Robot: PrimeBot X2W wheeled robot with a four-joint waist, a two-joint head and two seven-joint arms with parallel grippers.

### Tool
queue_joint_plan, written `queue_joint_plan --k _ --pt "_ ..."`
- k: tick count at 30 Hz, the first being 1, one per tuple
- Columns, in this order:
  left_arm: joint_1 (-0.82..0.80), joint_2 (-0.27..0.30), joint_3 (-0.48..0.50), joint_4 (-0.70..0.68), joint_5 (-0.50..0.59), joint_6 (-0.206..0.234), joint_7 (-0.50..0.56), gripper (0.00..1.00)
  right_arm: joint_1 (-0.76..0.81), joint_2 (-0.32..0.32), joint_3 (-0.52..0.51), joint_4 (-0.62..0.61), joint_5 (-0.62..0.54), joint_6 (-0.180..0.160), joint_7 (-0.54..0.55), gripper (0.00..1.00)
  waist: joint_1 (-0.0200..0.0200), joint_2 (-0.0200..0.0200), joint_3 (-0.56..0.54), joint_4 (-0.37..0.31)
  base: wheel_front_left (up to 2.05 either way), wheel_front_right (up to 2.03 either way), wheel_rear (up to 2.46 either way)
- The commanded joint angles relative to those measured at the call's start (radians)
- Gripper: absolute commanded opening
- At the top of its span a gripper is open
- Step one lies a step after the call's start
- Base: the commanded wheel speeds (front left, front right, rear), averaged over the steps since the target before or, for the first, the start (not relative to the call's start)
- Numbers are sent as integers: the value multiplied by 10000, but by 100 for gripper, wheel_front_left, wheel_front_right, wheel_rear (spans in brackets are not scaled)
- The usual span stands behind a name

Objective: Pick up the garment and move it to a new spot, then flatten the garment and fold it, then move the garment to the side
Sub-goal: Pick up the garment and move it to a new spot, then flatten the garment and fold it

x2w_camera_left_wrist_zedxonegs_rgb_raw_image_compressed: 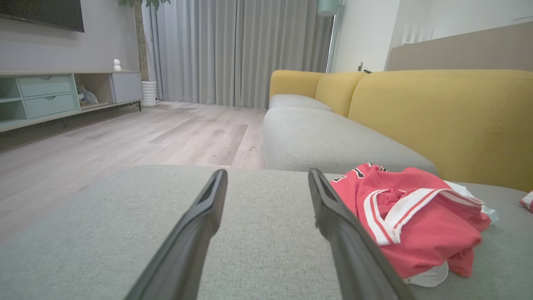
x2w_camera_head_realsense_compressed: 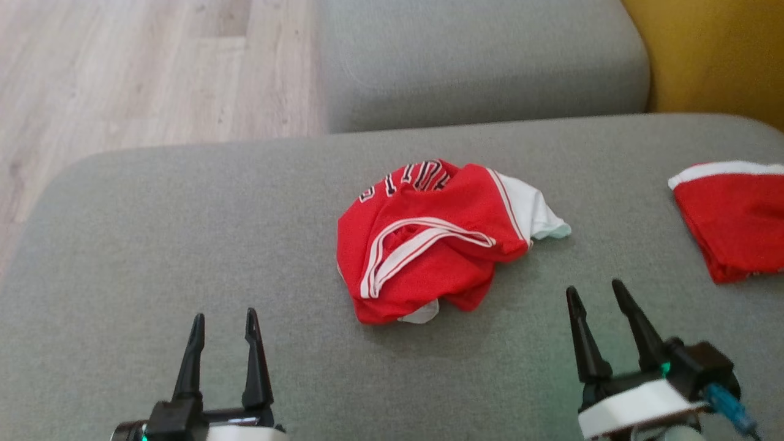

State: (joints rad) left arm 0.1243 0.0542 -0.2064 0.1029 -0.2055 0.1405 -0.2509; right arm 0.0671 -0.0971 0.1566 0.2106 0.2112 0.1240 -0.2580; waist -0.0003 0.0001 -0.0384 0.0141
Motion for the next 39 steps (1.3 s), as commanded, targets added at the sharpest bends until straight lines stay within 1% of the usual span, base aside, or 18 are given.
queue_joint_plan --k 1,7,14,25,35,39 --pt "-220 -34 379 -468 88 -43 -107 100 -43 45 160 -412 -2 67 -38 100 3 -1 -152 102 0 0 0" --pt "109 -37 339 -543 376 -100 -108 100 272 177 57 -530 13 67 -38 100 3 -1 -327 144 0 0 0" --pt "89 -38 295 -456 597 -113 -108 100 214 224 134 -448 1 67 -38 100 3 -1 -347 119 0 0 0" --pt "78 -39 254 -363 628 -92 -108 100 209 242 124 -415 30 67 -38 100 3 -1 -358 97 0 0 0" --pt "61 -39 337 -421 757 -45 -108 100 175 294 70 -414 33 67 -38 100 3 -1 -285 -38 0 0 0" --pt "-64 -39 206 -396 783 -92 -108 100 154 311 84 -439 25 67 -38 100 3 -1 -220 -141 0 0 0"
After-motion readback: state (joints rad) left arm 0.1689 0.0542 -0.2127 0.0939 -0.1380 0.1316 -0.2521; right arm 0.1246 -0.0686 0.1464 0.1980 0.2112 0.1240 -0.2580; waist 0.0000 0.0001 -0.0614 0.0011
